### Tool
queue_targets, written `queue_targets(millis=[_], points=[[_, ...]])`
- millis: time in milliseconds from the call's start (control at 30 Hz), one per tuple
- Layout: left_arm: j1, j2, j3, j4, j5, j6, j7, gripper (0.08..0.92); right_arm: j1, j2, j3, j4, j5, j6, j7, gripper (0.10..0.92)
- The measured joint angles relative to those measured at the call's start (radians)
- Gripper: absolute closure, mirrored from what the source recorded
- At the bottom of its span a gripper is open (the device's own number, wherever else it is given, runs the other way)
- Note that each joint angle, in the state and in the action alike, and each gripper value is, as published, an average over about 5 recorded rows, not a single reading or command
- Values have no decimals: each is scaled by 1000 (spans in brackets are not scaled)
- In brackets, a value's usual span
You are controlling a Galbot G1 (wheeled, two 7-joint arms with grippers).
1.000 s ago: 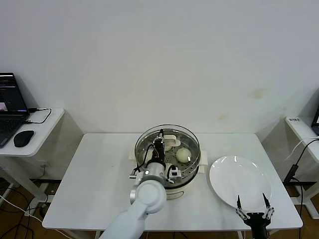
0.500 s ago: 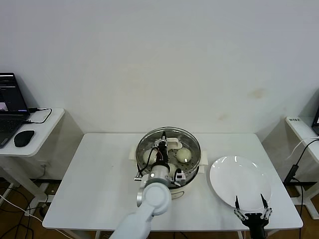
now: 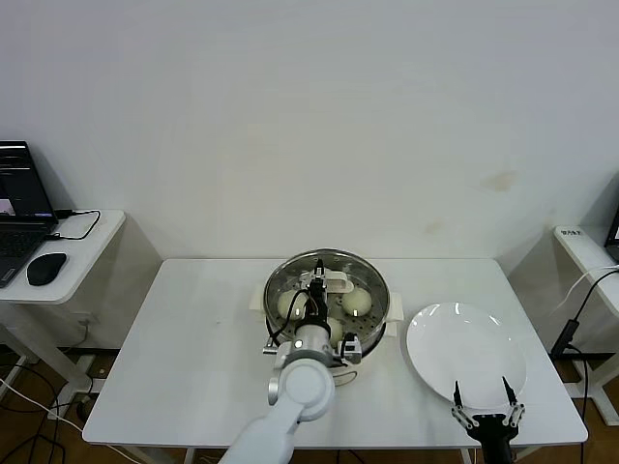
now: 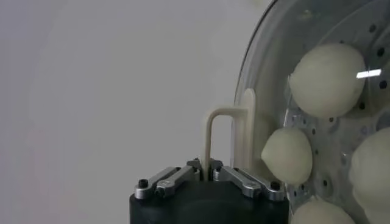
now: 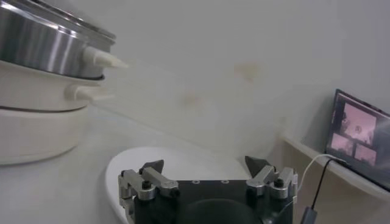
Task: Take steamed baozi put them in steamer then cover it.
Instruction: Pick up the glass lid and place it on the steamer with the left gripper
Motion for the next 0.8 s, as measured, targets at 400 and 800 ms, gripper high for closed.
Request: queue_targets(millis=[400, 800], points=[[6, -8, -6, 5, -12, 1, -5, 821, 1, 0, -6, -4, -3, 3, -4, 203], [39, 25, 4, -64, -61, 1, -27, 483, 2, 0, -13, -9, -6, 4, -5, 203]])
